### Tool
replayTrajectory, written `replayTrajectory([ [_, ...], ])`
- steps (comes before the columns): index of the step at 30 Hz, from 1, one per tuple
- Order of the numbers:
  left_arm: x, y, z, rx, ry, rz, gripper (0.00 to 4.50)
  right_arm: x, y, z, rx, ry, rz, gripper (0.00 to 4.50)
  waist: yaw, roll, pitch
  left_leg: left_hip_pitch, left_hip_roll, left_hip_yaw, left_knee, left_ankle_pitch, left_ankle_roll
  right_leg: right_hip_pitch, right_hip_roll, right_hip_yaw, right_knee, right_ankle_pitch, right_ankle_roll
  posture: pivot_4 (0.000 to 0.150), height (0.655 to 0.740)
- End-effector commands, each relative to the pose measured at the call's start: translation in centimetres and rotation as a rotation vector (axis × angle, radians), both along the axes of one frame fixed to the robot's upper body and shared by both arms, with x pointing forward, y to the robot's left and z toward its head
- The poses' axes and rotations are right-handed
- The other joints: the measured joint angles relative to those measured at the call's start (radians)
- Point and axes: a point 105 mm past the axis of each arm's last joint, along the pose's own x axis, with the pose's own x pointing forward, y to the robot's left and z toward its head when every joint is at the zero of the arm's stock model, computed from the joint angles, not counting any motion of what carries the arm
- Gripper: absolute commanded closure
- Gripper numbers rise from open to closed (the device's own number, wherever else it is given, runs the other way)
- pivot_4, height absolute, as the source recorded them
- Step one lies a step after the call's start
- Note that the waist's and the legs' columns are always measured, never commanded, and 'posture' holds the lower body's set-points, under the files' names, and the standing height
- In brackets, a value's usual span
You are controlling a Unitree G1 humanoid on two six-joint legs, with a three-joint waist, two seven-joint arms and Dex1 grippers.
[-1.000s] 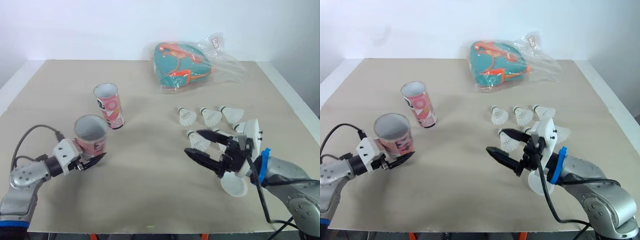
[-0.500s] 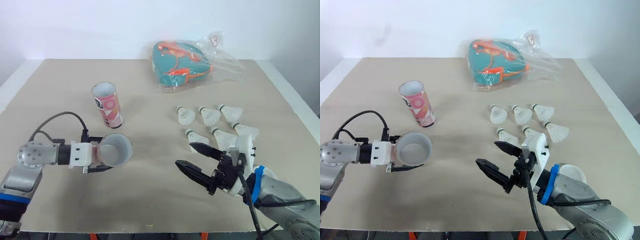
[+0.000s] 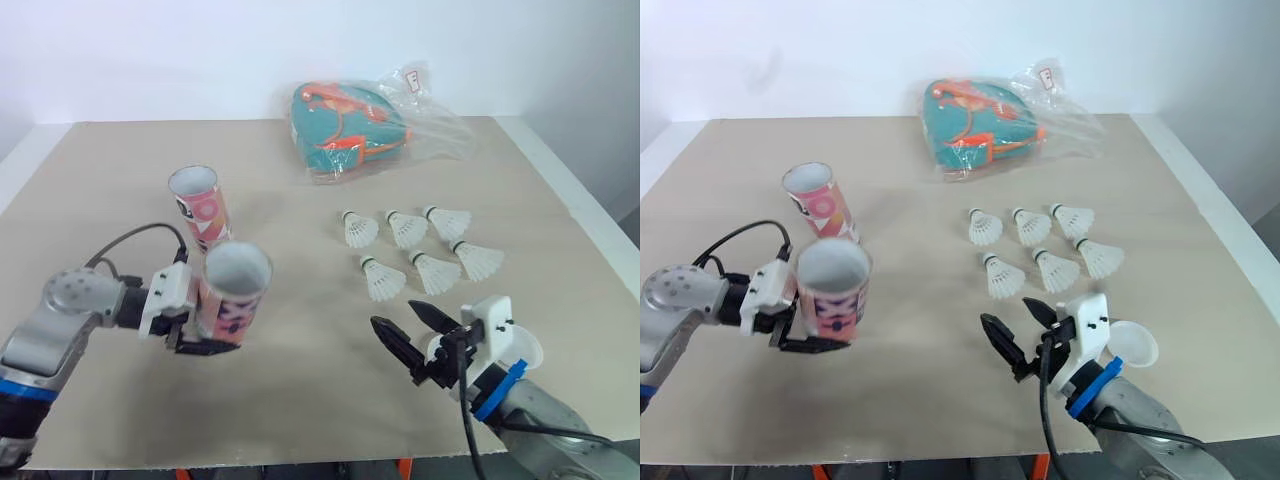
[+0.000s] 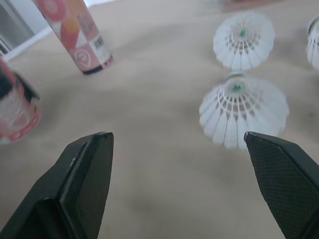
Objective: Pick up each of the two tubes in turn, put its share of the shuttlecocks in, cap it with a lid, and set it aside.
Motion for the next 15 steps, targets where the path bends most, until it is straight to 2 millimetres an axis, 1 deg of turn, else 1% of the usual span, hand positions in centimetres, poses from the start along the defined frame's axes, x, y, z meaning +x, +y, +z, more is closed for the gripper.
replayTrajectory([
  [1, 0.3, 0.8, -0.4, 0.040, -0.045, 0.017, 0.82, 1.3, -0.8, 0.8, -0.001, -0.083, -0.099, 0.00, 0.002, 0.001, 0.001, 0.000, 0.002, -0.001, 0.000, 0.001, -0.001, 0.000, 0.002, 0.000, 0.000, 0.000, -0.001, 0.150, 0.7387],
  [7, 0.1, 1.0, -1.0, 0.043, -0.039, 0.012, 0.82, 2.0, -0.6, 0.5, -0.007, -0.105, -0.117, 0.00, 0.004, 0.002, 0.001, 0.001, 0.007, 0.000, 0.000, 0.004, -0.001, -0.001, 0.006, -0.001, 0.000, 0.000, 0.000, 0.150, 0.7387],
  [10, 0.0, 0.9, -1.4, 0.064, -0.054, -0.008, 0.82, 2.5, 0.1, 0.4, -0.026, -0.121, -0.090, 0.00, 0.003, 0.003, 0.002, 0.001, 0.007, 0.001, 0.000, 0.004, -0.001, -0.001, 0.006, 0.000, 0.000, 0.000, -0.001, 0.150, 0.7387],
  [12, 0.0, 0.8, -1.5, 0.069, -0.070, -0.021, 0.82, 2.9, 0.5, 0.5, -0.024, -0.126, -0.078, 0.00, 0.003, 0.003, 0.002, 0.001, 0.007, 0.001, 0.000, 0.004, -0.001, -0.001, 0.006, 0.000, 0.000, 0.002, -0.005, 0.150, 0.7387],
  [15, -0.1, 0.6, -1.5, 0.069, -0.084, -0.038, 0.82, 3.3, 0.9, 0.3, -0.050, -0.135, -0.070, 0.00, 0.003, 0.003, 0.002, 0.001, 0.007, 0.001, 0.000, 0.004, -0.001, -0.001, 0.007, 0.000, 0.000, 0.002, -0.005, 0.150, 0.7387],
])
